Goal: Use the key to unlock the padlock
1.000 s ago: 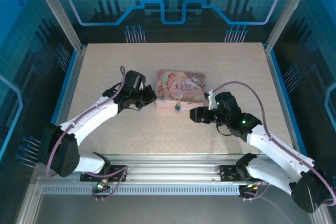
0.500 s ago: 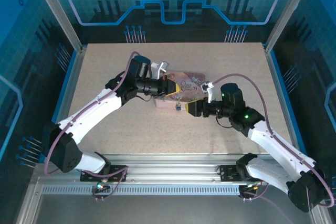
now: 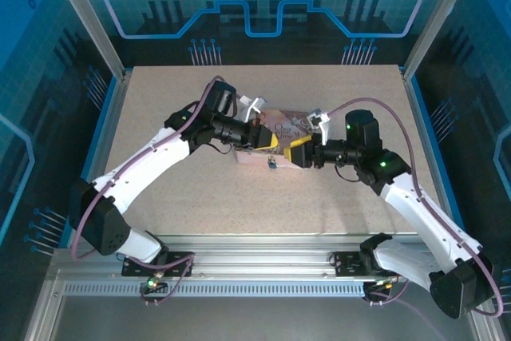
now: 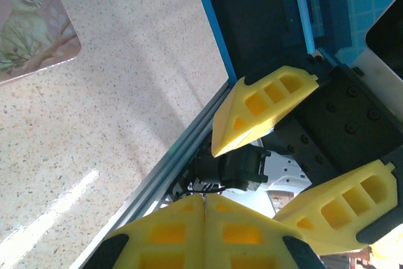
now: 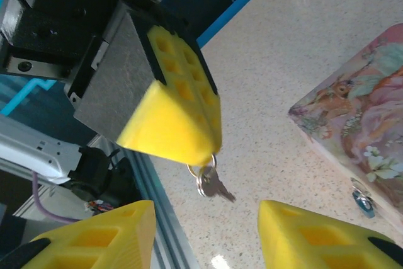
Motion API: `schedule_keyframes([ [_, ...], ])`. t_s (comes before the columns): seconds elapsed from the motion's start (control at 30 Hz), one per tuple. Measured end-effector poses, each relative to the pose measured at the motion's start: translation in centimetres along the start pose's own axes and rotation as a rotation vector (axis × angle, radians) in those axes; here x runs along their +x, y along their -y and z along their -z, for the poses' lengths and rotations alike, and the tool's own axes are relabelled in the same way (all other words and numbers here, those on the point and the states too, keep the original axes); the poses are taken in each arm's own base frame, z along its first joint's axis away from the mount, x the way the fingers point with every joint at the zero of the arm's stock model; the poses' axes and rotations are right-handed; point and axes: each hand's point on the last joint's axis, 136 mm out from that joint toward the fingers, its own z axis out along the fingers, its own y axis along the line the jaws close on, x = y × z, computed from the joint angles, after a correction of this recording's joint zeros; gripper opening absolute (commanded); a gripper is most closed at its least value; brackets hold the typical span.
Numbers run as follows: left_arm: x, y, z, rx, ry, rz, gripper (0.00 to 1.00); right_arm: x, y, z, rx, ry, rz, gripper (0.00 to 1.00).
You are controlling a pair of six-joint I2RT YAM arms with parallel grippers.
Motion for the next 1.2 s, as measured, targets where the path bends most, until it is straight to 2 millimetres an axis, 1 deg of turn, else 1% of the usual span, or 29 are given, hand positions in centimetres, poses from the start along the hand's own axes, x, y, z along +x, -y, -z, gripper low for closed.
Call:
schedule_keyframes([
  [0.13, 0.4, 0.3, -0.4, 0.005, -0.025, -0.012, 0.0, 0.1, -0.3, -0.4, -0.036, -0.023, 0.004, 0.48],
  [0.33, 0.6, 0.7, -0.5, 0.017, -0.039, -0.018, 0.0, -0.2, -0.9, -0.5, -0.074, -0.041, 0.023, 0.47],
  [0.43, 0.7, 1.1, -0.6, 0.025, -0.045, -0.027, 0.0, -0.1, -0.9, -0.6, -0.076, -0.052, 0.027, 0.49],
  [0.57, 0.7, 1.3, -0.8, 0.03, -0.051, -0.03, 0.0, 0.2, -0.7, -0.8, -0.074, -0.066, 0.025, 0.46],
  [0.83, 0.7, 1.4, -0.9, 0.029, -0.055, -0.031, 0.0, 0.2, -0.8, -0.6, -0.072, -0.077, 0.038, 0.31],
  [0.9, 0.6, 1.5, -0.9, 0.031, -0.054, -0.034, 0.0, 0.1, -0.9, -0.5, -0.072, -0.078, 0.044, 0.29],
  [1.07, 0.7, 1.6, -0.9, 0.03, -0.057, -0.034, 0.0, 0.1, -0.9, -0.4, -0.067, -0.092, 0.04, 0.16],
  [1.2, 0.8, 1.5, -0.9, 0.026, -0.063, -0.04, 0.0, 0.4, -0.7, -0.5, -0.064, -0.108, 0.032, 0.09],
])
